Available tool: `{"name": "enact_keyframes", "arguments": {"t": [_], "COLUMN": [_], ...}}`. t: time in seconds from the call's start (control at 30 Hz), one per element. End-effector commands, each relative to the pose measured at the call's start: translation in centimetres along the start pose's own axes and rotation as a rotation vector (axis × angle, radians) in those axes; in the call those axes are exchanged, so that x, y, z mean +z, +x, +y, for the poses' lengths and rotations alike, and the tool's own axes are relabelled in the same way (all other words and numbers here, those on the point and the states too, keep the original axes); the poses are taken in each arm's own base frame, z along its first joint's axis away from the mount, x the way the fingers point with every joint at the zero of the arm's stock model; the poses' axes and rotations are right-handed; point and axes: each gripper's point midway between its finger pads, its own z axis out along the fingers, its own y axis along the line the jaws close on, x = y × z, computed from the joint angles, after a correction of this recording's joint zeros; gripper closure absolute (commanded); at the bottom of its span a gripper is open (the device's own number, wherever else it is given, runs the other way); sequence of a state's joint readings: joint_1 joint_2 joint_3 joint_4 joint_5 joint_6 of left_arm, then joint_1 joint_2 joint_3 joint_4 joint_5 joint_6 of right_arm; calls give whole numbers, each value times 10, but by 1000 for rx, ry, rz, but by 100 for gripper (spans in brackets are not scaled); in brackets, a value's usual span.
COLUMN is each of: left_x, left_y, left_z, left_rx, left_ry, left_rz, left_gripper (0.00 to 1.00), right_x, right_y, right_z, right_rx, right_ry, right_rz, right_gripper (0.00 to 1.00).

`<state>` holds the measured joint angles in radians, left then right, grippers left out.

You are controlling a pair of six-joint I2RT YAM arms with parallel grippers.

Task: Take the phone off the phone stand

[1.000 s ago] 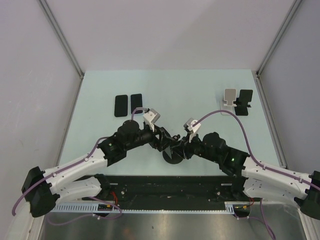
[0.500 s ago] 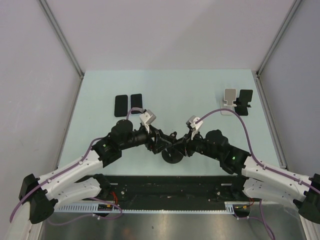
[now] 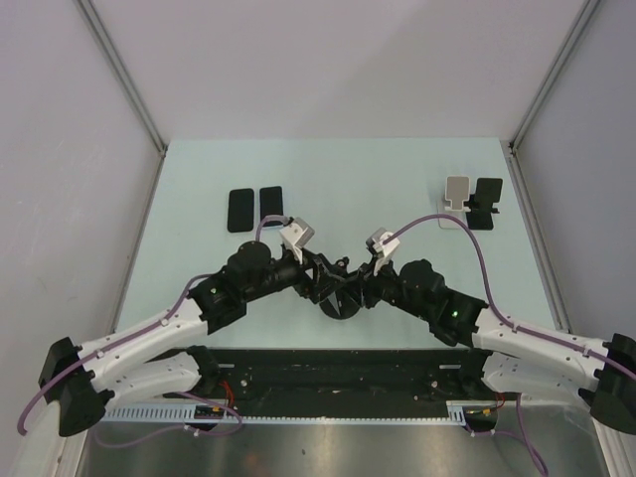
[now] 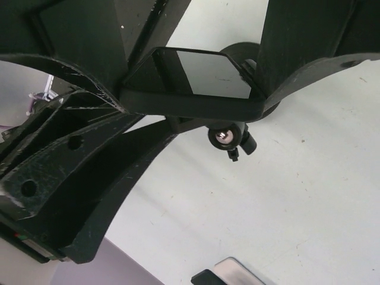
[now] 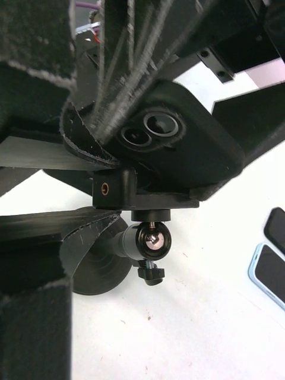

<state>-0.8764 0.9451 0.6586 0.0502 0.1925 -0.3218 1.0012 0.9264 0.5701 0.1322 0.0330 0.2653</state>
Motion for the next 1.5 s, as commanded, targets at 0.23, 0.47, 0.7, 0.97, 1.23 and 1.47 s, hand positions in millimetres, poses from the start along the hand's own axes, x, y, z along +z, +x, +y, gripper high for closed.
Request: {"name": "enact_keyframes", "arguments": {"t": [0.23, 0.47, 0.7, 0.97, 1.23, 1.47], "left_x": [-27, -59, -78, -105, -125, -123], "left_y": [-105, -128, -130, -132, -127, -93], "left_z": [-69, -63, -9, 49, 93, 135], "left_rx": [-40, -31, 38, 76, 110, 96], "left_ry": [202, 134, -196, -536, -703, -816], "left_rz": [-350, -451, -407, -306, -230, -129], "left_gripper": [100, 100, 100, 100, 100, 100], "right_x": [7, 2, -11, -29, -49, -32], "right_y": [-1, -5, -8, -16, -52, -57], "right_z": [-33, -43, -61, -74, -55, -36], "right_rx": [21, -46, -76, -28, 68, 61], "right_ry": [212, 239, 255, 379, 497, 602], "right_rz": [-53, -53, -11, 39, -21, 0], "right_gripper": [100, 100, 97, 32, 15, 18]}}
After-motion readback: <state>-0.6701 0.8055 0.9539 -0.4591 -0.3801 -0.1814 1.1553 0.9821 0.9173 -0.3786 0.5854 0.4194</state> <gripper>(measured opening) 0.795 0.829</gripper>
